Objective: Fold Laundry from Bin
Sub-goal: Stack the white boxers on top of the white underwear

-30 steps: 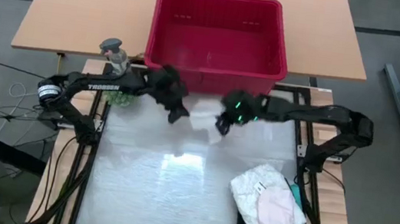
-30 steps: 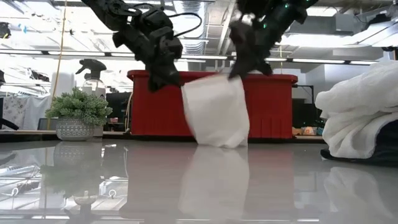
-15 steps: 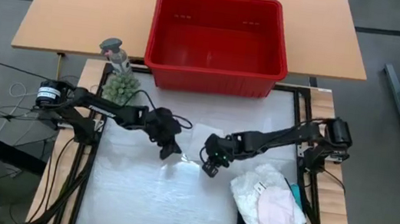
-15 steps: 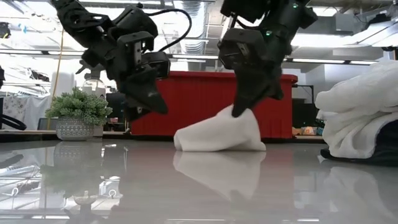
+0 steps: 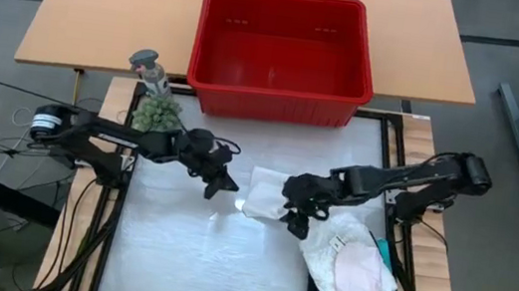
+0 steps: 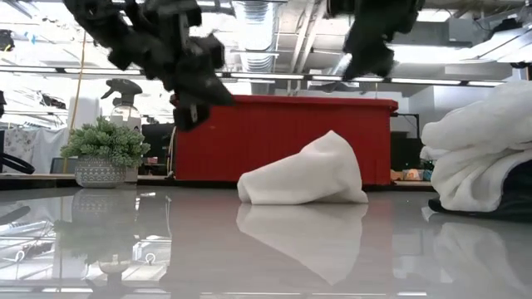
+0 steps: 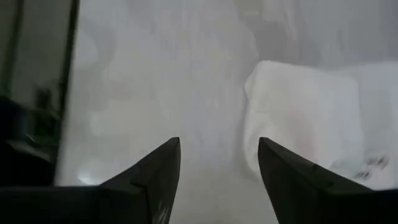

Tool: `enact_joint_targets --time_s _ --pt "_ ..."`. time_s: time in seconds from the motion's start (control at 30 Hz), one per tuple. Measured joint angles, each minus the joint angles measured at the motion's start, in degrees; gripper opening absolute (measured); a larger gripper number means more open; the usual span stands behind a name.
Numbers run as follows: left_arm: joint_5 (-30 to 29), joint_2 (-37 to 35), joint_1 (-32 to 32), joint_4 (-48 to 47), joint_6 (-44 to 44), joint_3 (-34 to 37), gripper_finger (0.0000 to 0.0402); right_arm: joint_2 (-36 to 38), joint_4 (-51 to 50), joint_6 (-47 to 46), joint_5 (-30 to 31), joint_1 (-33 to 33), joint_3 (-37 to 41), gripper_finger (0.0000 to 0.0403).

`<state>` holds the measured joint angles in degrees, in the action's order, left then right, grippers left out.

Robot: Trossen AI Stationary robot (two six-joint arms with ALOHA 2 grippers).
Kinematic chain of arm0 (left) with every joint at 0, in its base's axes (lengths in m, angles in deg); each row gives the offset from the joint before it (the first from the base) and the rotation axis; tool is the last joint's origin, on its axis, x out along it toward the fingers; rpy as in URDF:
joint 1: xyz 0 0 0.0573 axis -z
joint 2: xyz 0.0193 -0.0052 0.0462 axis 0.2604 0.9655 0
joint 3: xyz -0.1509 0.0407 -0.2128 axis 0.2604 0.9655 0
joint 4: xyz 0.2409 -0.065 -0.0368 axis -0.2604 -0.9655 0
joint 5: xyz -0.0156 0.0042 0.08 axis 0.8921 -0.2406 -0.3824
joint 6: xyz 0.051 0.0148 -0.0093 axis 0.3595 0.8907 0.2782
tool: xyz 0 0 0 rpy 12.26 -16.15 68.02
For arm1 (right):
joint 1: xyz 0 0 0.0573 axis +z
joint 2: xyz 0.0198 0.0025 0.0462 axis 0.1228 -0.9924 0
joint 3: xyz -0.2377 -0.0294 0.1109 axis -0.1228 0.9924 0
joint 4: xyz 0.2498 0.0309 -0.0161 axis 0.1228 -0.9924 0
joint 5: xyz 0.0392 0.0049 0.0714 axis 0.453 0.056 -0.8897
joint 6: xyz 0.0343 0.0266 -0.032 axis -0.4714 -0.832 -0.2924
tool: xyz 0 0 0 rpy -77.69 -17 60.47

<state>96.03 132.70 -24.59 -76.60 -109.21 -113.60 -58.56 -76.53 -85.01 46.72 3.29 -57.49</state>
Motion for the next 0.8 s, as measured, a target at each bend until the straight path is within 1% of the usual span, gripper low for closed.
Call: enact_joint_targets --time_s 0.07,0.13,0.2,0.33,0.47,0.53,0.57,0.67,0.8 --pt "-1.53 -3.36 0.13 -1.10 2.47 -0.02 0.0000 -0.25 1.70 7.69 0.18 0.82 -0.05 0.0239" --pt "-4.09 -6.62 0.56 -4.26 4.57 -0.02 0.0000 -1.54 2.47 12.85 2.70 1.85 -0.10 0.0242" --pt "-7.20 -9.70 1.01 -7.21 6.26 -0.02 0.0000 -2.47 2.40 15.26 5.94 3.04 -1.17 0.0242" --pt "-12.53 -14.27 1.95 -14.53 8.06 -0.03 0.0000 -7.22 2.43 18.80 8.42 4.54 -5.41 0.0243" --pt "-16.02 -16.67 2.81 -20.68 8.57 0.04 0.0000 -15.21 -4.67 23.93 10.50 4.94 -13.09 0.0250" --pt "-16.56 -16.99 3.12 -21.56 8.46 -0.11 0.0000 -19.64 -11.74 25.18 12.12 4.95 -17.94 0.0261" --pt "-16.51 -17.34 3.12 -23.49 8.33 0.02 0.0000 -22.08 -15.37 25.30 12.80 4.92 -20.54 0.0268" --pt "-16.72 -17.18 3.76 -23.01 8.34 -0.09 0.0000 -29.16 -24.15 24.63 13.72 4.01 -27.57 0.0291" --pt "-18.08 -17.10 4.47 -23.77 9.16 0.00 0.0000 -37.12 -29.64 24.15 15.37 2.87 -32.83 0.0319"
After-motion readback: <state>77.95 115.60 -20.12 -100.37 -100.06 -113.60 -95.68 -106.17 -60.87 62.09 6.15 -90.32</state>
